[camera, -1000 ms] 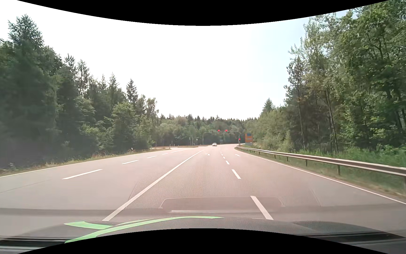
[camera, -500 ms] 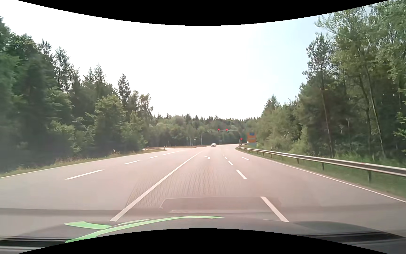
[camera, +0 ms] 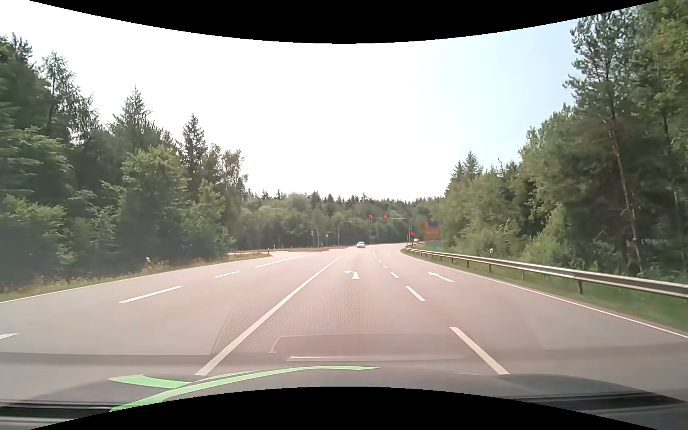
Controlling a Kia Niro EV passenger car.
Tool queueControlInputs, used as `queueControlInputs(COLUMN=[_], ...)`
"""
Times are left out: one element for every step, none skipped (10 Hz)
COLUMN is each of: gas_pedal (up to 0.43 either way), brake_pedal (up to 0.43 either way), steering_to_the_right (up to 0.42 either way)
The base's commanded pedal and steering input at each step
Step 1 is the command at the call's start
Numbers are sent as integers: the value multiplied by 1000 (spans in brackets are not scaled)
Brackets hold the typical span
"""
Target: Follow the waypoints while adhering to traffic rules and regulations
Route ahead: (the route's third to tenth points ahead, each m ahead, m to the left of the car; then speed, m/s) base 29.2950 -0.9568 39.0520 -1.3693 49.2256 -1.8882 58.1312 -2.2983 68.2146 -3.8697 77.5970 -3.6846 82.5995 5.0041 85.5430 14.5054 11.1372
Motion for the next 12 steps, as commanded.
queueControlInputs(gas_pedal=[0, 0, 0, 0, 0, 0, 0, 0, 0, 0, 0, 0], brake_pedal=[55, 55, 61, 61, 61, 61, 61, 67, 67, 73, 79, 85], steering_to_the_right=[9, 11, 12, 12, 12, 12, 12, 12, 12, 12, 12, 12])
